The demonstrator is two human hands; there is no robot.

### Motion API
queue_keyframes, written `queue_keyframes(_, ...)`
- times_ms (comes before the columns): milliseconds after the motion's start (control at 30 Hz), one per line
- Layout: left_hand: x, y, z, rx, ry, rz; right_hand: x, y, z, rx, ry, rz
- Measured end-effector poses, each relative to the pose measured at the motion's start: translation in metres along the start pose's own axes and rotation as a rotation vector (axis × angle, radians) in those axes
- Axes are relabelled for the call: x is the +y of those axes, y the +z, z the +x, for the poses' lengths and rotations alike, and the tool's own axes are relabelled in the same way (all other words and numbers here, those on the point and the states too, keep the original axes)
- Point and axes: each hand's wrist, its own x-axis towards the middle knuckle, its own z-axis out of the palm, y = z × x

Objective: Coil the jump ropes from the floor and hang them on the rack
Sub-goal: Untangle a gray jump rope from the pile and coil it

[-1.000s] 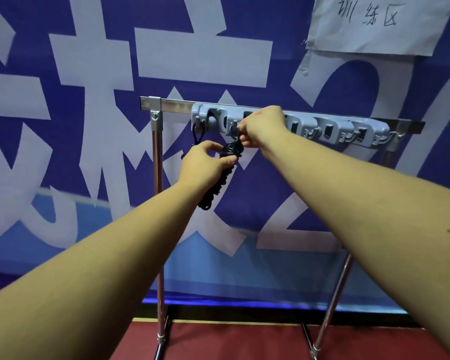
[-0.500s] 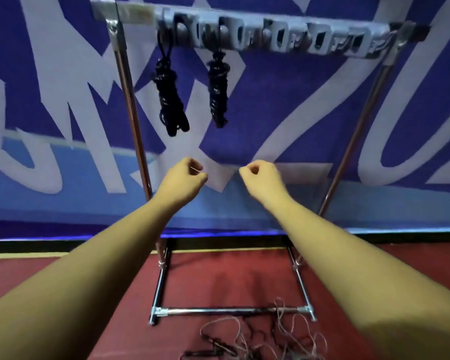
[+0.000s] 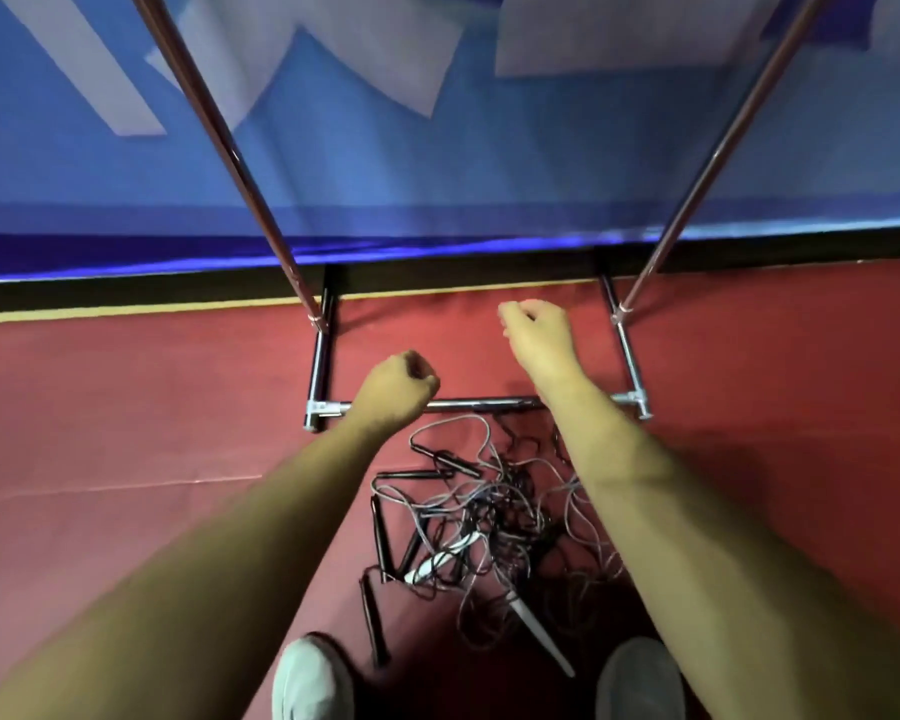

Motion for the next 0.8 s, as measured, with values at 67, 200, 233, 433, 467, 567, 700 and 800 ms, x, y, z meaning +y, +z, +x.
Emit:
queue_keyframes(67,-0.023,0.025,0.007,-0.04,-0.034,0.036,0.029,0.018,0.003,-0.068,0.029,-0.058)
queue_keyframes(200,-0.061,0.067,0.016,-0.097,-0.075,0.112,0.088,0.042,-0.011,-0.21,0.056,-0.212)
queue_keyframes(233,-0.07,0.076,0.017,-0.118,-0.084,0.154,0.105,0.046,-0.017,-0.249,0.074,-0.256)
queue_keyframes(433,-0.124,0.116,0.022,-0.284,-0.118,0.312,0.184,0.058,-0.055,-0.483,0.136,-0.496)
queue_keyframes(467,-0.132,0.122,0.023,-0.316,-0.101,0.321,0.194,0.06,-0.059,-0.521,0.109,-0.531)
queue_keyframes(567,-0.16,0.14,0.025,-0.432,-0.054,0.402,0.217,0.067,-0.069,-0.637,0.076,-0.6)
queue_keyframes(700,-0.199,0.173,0.025,-0.452,-0.075,0.434,0.246,0.076,-0.076,-0.684,0.015,-0.768)
queue_keyframes(800,-0.22,0.18,0.027,-0.349,-0.003,0.463,0.256,0.082,-0.077,-0.613,-0.03,-0.84)
